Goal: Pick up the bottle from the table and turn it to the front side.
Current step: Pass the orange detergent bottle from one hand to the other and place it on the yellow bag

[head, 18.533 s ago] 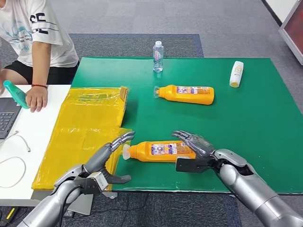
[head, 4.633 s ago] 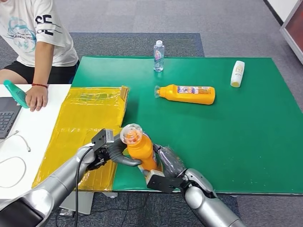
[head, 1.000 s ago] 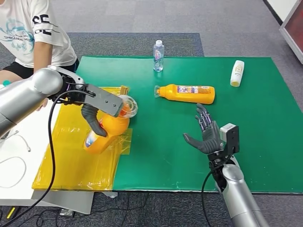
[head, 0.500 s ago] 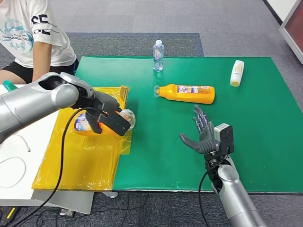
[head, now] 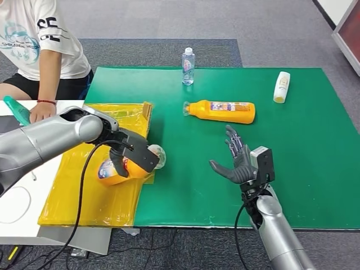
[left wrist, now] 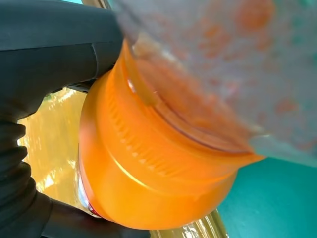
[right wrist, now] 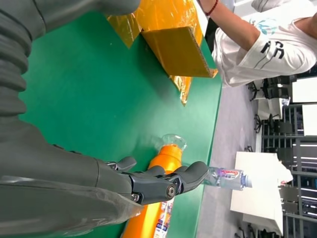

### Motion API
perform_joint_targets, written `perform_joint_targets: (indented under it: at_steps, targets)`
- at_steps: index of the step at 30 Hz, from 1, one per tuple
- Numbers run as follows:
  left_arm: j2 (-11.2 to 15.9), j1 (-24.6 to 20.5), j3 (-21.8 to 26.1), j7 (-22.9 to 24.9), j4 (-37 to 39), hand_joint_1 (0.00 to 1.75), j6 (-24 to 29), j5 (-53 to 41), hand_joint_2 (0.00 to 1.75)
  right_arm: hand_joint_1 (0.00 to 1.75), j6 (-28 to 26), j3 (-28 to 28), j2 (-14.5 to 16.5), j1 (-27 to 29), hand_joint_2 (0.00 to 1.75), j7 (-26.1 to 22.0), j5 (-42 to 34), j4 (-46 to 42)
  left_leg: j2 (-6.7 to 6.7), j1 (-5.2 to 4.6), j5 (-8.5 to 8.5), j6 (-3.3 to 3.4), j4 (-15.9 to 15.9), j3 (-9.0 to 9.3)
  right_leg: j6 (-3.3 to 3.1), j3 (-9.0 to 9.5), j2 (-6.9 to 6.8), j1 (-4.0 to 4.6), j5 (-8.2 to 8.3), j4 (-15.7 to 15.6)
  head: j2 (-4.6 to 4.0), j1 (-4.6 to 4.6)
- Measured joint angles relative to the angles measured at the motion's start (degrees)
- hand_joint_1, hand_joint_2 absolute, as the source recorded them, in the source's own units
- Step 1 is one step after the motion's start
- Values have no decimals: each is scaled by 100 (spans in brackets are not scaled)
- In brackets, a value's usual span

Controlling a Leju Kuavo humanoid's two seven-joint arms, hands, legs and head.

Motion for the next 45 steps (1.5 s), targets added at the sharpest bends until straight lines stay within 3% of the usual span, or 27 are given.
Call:
perform_joint_targets:
  at_steps: [10, 17, 29, 45]
  targets:
    - [-26, 34, 0, -92, 394, 175, -11, -123, 175, 0, -15, 109, 1, -52, 175, 26, -78, 43, 1, 0, 2, -2, 0, 6, -2, 3, 1, 1, 2, 1, 0, -2]
    - [-55, 64, -2, 122, 480, 175, -56, -539, 175, 0, -31, 125, 1, -48, 175, 34, -91, 73, 1, 1, 3, -3, 0, 6, -1, 2, 1, 1, 2, 1, 0, -1]
    - [-250, 237, -7, 60, 696, 175, 389, -1519, 175, 0, -63, 126, 1, -25, 175, 71, -73, 89, 0, 0, 3, -3, 0, 5, -1, 2, 0, 0, 2, 0, 0, -1]
    - [-530, 346, -37, -145, 1139, 175, 881, -1878, 175, 0, -69, 126, 1, -15, 175, 87, 13, 161, 0, 0, 8, -1, 0, 6, 0, 4, -1, 0, 3, 0, 0, -1]
